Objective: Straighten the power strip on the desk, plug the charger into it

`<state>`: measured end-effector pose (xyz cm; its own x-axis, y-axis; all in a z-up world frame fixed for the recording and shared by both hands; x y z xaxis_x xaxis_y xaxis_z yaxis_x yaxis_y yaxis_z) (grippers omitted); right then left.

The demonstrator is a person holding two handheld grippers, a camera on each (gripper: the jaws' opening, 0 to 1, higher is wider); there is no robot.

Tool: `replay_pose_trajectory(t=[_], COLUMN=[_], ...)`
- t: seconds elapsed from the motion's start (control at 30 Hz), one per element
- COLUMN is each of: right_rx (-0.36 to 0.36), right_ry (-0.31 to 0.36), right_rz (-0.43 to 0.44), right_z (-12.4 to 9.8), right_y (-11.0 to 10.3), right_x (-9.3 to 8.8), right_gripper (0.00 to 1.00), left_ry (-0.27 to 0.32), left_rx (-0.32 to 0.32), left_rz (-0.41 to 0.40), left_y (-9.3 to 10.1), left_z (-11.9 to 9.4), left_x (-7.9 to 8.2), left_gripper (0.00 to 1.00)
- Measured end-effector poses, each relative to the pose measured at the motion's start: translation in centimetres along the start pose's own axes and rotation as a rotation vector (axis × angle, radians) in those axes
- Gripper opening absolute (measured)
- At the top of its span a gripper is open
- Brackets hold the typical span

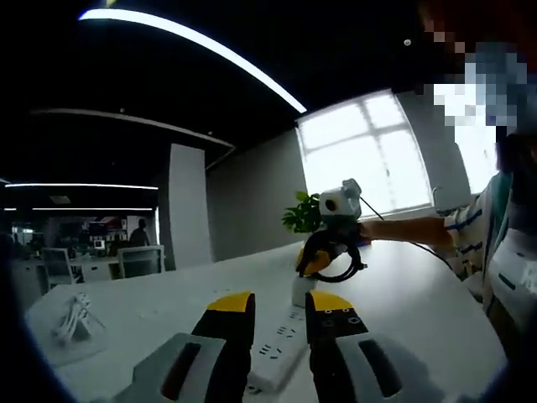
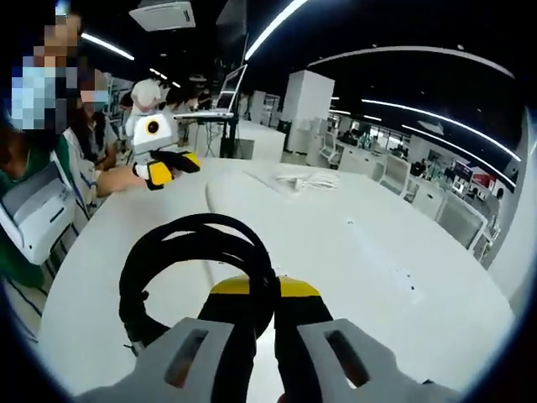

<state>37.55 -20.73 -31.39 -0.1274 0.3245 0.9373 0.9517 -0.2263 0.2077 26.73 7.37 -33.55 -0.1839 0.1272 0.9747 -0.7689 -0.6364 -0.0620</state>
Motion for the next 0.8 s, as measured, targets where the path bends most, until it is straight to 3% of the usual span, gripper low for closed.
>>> replay_pose_trajectory(t=[0.2, 0.4, 0.57, 0.67, 0.8], right_rx=[-0.035, 0.003, -0.029, -0.039, -0.036], right_ry=[-0.177, -0.038, -0.13, -0.139, -0.126], right_rz=[-0.13, -0.002, -0.093, -0.092, -0.08], right_z=[1.1, 0.5, 0.9, 0.8, 0.8], right_y=[-0.8, -0.3, -1.0, -1.0, -0.9], right_x=[1.4, 0.4, 1.0, 1.0, 0.9], right_gripper=[0.05, 0.05, 0.05, 0.05, 0.05], left_ry=[-0.037, -0.073, -0.087, -0.14, -0.149], left_rx=[0.051, 0.057, 0.071, 0.115, 0.128], left_rz=[-0.002, 0.018, 0.034, 0.097, 0.104], left_y=[-0.8, -0.7, -0.9, -1.3, -1.4], left_z=[0.0, -0.1, -0.1, -0.3, -0.3], left_x=[-0.5, -0.9, -1.0, -1.4, -1.5], left_gripper=[0.25, 0.25, 0.25, 0.24, 0.25])
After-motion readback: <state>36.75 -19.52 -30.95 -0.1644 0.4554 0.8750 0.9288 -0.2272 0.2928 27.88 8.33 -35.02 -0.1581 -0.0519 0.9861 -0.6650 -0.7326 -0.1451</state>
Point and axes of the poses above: the point that each gripper's makers call its tool centre point, and the gripper's own axes: z roughly forward along the fingers, y roughly to its right, x roughly out of its top, the point moved 8 cm from there along -z, roughly backward along the fingers, and after that the axes turned 9 degrees about y, right-handed, at the moved point
